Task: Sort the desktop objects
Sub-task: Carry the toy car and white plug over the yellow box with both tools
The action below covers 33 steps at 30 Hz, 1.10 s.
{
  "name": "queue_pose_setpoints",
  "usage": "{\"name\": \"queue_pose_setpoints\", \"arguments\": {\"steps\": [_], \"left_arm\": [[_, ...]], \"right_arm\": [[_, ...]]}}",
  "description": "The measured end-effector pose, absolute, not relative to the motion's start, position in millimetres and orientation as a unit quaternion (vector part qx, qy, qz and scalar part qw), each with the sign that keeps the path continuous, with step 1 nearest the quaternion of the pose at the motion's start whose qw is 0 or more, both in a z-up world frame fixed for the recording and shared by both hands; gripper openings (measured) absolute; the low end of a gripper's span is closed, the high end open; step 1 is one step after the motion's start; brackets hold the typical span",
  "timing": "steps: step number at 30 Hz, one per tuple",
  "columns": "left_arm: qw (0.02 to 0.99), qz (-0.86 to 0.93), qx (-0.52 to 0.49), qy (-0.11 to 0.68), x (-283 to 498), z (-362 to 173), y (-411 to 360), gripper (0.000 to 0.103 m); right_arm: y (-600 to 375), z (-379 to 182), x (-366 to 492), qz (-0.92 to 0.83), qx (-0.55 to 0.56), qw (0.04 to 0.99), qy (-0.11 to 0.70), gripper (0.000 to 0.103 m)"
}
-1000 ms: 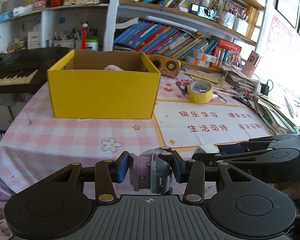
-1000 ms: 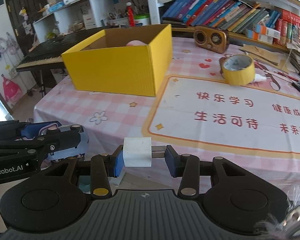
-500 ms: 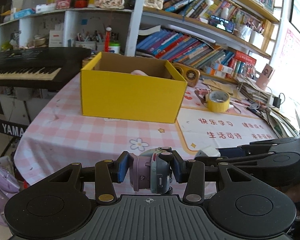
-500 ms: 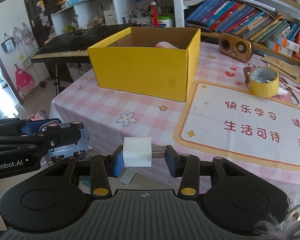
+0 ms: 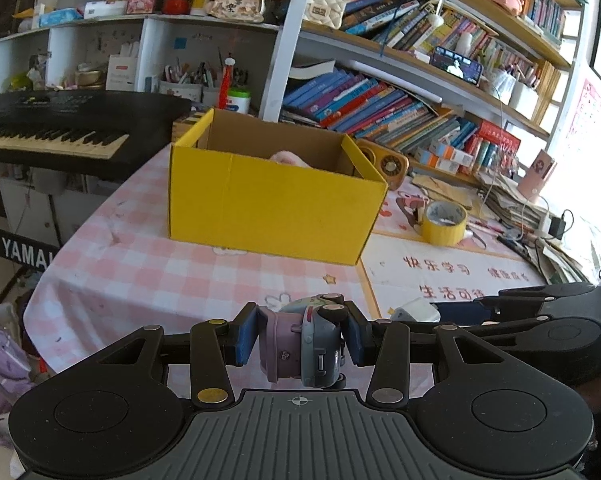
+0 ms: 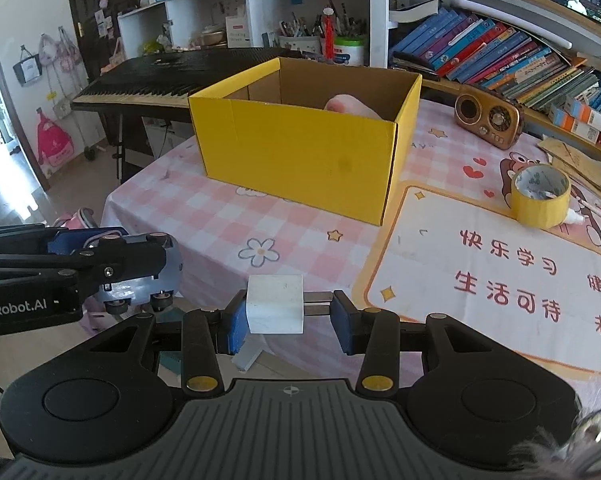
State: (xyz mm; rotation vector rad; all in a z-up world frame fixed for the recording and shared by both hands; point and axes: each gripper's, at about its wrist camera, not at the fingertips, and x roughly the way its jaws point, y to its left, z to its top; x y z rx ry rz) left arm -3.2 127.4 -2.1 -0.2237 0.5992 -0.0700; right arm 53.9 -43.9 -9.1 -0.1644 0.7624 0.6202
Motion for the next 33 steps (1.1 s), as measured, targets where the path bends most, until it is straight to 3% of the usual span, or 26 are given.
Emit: {"name": "queue_pose_setpoints", "arguments": {"steps": [22,33], "left_arm": [[0.975,-0.020,-0.078,0.208,109.9,66.0,122.3,0.044],[0.976,0.005,-0.056,0.210,181.5,70.9,122.3,0.044]], "right_arm": [[-35.5,65.4,183.9,0.348,-0.038,0.896,0.271,0.040],[-10.6,54.2,257.7,0.375,-0.099,0.881,0.271,0.040]]}}
